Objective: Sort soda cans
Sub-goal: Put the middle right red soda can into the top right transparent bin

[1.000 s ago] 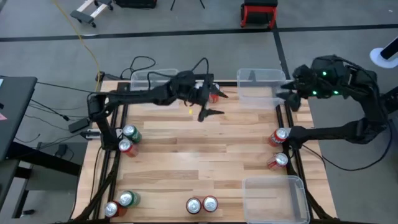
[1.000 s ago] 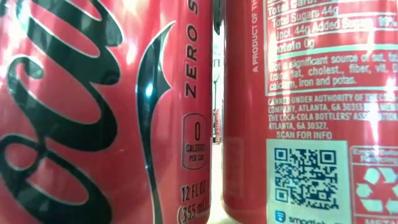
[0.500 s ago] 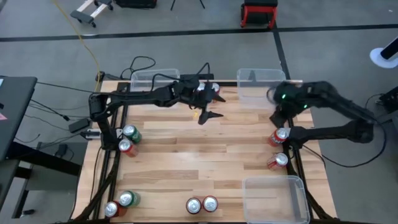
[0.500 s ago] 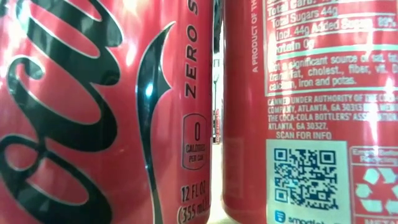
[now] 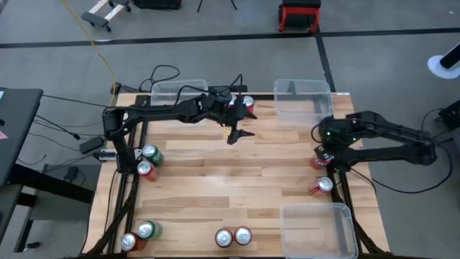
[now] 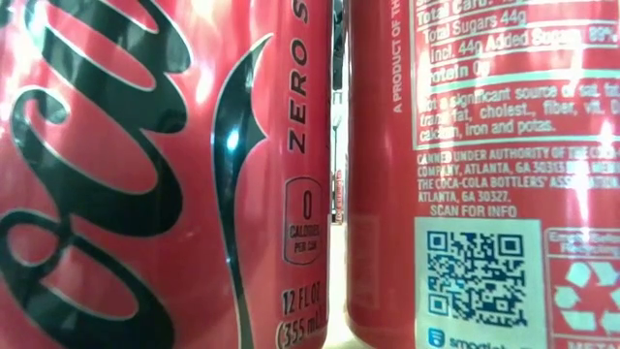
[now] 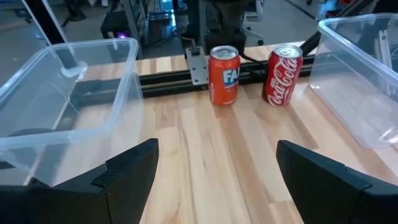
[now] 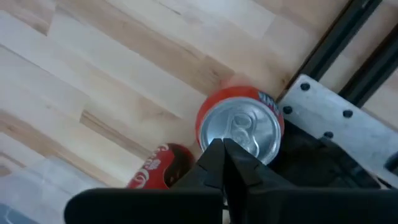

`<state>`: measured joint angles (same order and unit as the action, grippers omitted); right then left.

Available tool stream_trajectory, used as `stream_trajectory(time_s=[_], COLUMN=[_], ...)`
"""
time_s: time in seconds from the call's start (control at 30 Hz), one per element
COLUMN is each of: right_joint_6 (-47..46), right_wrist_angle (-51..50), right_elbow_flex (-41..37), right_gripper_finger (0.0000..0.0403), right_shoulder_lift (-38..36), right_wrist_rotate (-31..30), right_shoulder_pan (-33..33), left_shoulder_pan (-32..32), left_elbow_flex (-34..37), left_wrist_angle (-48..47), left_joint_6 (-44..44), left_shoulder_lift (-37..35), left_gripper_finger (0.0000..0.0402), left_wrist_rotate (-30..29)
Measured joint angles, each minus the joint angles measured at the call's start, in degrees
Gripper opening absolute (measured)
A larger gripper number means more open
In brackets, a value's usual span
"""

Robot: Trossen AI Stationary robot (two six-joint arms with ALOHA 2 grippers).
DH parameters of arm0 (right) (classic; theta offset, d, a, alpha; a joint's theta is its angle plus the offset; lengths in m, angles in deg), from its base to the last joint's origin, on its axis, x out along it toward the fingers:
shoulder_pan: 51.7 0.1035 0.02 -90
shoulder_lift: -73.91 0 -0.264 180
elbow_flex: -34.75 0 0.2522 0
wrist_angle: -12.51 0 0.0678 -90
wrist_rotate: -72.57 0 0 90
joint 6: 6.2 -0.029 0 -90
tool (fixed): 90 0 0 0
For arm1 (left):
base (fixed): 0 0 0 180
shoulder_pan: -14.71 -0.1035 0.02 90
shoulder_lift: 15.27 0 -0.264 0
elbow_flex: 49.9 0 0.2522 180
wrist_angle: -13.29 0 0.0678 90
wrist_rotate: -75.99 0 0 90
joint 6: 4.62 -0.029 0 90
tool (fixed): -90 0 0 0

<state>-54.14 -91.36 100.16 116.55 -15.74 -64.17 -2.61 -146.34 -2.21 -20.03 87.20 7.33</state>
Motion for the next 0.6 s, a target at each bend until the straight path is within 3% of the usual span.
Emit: stream_trajectory(time_s=[0.4, 0.6], right_joint_6=[-2.89, -0.51], right_wrist_angle=[1.76, 8.51], right_elbow_flex=[-6.37, -6.46], right_gripper_finger=[0.0004, 0.0004], right_shoulder_lift=[1.44, 1.55], right_wrist_rotate=[0.05, 1.13], right_shoulder_pan=[3.15, 3.14], left_shoulder_pan=[0.0, 0.0], left_elbow_flex=[0.0, -0.02], left_wrist_angle=[-0.65, -0.63], left_joint_6=[-0.01, -0.01], left_shoulder_lift=[0.0, 0.0], left_gripper_finger=[0.0322, 0.0322], left_wrist_rotate=[0.07, 0.07])
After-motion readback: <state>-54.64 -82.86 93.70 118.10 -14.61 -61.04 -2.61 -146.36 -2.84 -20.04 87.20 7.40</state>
